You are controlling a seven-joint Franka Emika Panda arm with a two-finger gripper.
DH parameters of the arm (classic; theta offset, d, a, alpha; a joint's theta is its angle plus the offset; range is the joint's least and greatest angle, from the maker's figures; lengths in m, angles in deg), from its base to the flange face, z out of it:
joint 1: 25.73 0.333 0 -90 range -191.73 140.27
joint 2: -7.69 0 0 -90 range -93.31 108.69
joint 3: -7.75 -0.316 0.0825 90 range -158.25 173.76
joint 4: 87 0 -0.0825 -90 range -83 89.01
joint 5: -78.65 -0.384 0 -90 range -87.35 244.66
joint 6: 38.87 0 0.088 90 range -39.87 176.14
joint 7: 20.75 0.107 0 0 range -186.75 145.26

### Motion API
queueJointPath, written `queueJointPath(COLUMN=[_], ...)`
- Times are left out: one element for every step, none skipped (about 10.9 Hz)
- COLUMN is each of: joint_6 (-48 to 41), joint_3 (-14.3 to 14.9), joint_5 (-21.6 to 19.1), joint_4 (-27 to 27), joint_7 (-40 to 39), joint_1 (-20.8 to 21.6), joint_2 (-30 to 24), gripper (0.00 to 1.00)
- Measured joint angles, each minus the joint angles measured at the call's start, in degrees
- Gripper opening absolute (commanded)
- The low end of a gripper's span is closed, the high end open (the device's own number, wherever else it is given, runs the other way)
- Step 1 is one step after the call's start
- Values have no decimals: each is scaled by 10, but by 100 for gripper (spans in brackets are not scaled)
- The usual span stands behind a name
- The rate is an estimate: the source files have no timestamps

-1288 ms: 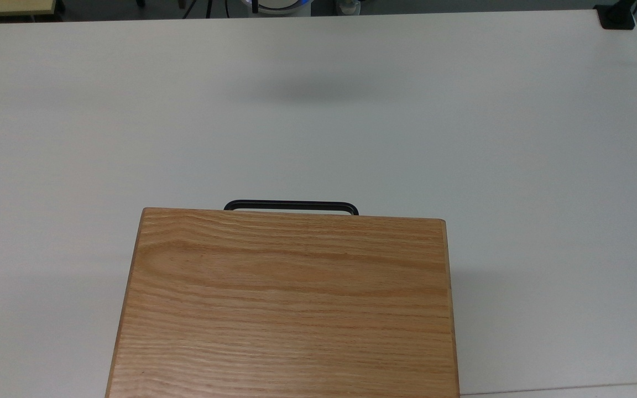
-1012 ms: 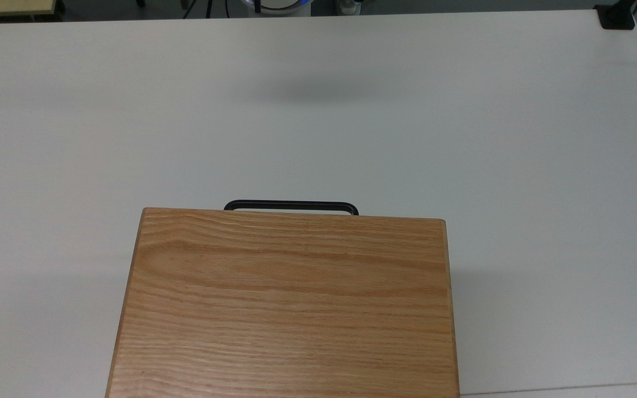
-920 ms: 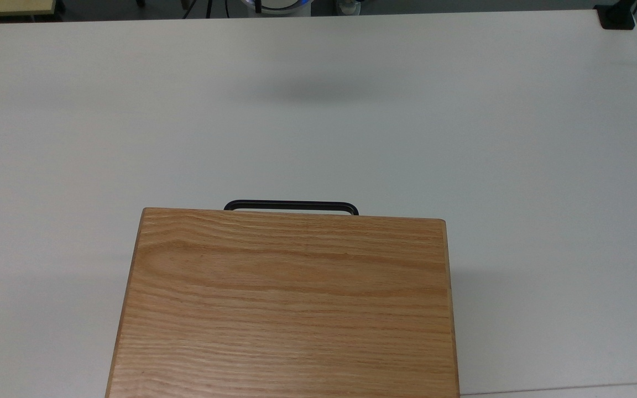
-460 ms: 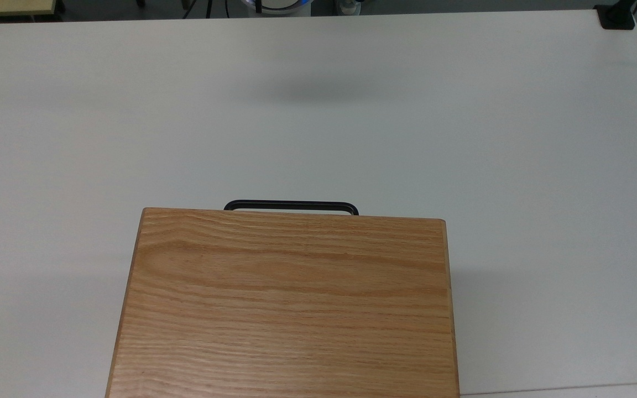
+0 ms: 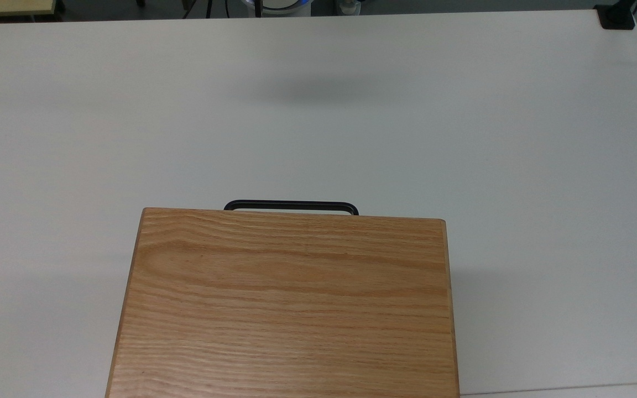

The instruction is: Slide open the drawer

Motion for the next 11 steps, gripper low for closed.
queueJointPath(joint_6=[1,5,19,47,85,123,169,217,271,319,355], joint_3=[0,0,0,-1,-3,-3,-4,-4,-4,-4,-4], joint_5=[-5,-13,-23,-30,-41,-57,-70,-78,-85,-93,-95], joint_4=[-1,-5,-10,-14,-15,-15,-15,-15,-15,-15,-15], joint_7=[6,25,69,122,185,257,329,399,468,522,566], joint_1=[0,0,0,0,1,1,1,2,2,3,6], joint_2=[5,14,22,27,30,35,43,56,74,91,109], gripper=[100,100,100,100,100,100,100,100,100,100,85])
